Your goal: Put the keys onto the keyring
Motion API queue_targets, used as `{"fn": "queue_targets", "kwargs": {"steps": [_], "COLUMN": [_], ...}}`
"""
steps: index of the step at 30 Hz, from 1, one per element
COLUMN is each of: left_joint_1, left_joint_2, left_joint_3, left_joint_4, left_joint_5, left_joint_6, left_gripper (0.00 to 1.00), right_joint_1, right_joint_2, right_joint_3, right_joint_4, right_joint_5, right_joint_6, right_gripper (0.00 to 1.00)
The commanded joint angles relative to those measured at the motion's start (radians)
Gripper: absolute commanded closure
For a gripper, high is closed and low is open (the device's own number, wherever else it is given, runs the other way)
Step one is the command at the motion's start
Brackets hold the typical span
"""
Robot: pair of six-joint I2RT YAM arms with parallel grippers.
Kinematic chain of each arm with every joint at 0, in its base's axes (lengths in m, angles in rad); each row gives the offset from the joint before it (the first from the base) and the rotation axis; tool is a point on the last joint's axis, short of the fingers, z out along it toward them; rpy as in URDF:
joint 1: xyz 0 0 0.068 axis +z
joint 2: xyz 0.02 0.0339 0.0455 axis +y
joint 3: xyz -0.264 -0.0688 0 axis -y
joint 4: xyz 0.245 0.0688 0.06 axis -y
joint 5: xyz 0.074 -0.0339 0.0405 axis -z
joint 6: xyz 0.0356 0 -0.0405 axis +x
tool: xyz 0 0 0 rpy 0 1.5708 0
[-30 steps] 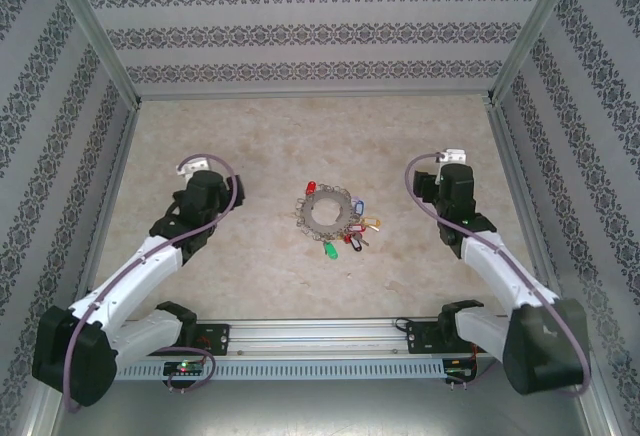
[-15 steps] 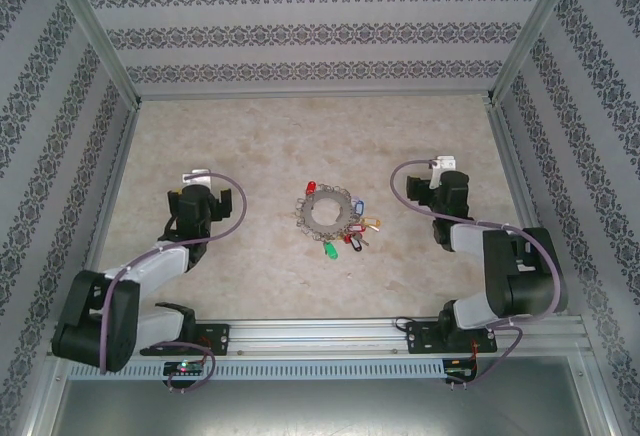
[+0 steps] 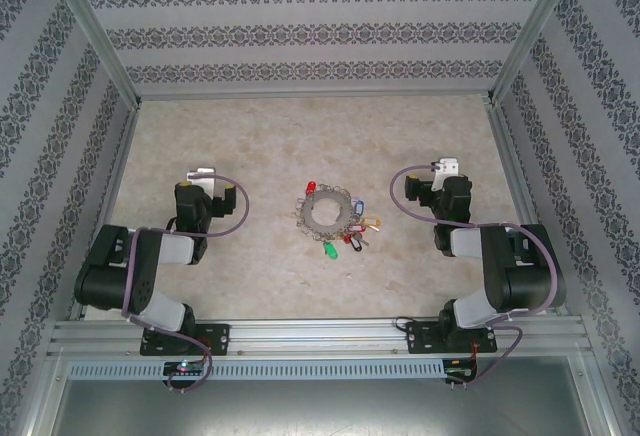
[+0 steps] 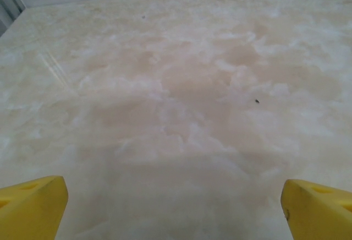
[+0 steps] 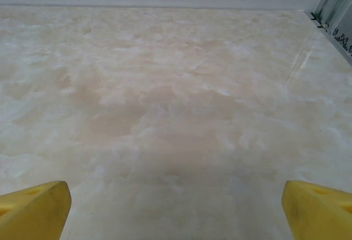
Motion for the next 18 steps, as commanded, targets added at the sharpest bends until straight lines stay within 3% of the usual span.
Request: {"fn": "queue_targets", "kwargs": {"steps": [1, 3, 4, 18], "left_joint_1": [0.019, 0.024, 0.047, 0.056], "left_joint_2": [-0.004, 0.033, 0.016, 0.020], "left_joint_3": [0.015, 0.047, 0.068, 0.062], "left_joint_4": [0.033, 0.035, -0.039, -0.026], "left_joint_5": [0.071, 0.012, 0.014, 0.022], "left_joint_6": [-0.007, -0.028, -0.063, -0.067], "left_gripper": [0.00, 0.01, 0.01, 0.00], "right_joint_1": [0.010, 0.011, 0.011, 0.009], "right_joint_2": [0.000, 0.001, 0.001, 0.001], "right_joint_3": [0.010, 0.012, 0.011, 0.011], "right_joint_4": [0.043, 0.043, 0.043, 0.041], "right_joint_5": [0.019, 0.019, 0.019, 0.013], "right_joint_6": [0.020, 0.019, 0.020, 0.018], "right_gripper": [0.02, 0.02, 0.02, 0.02]}}
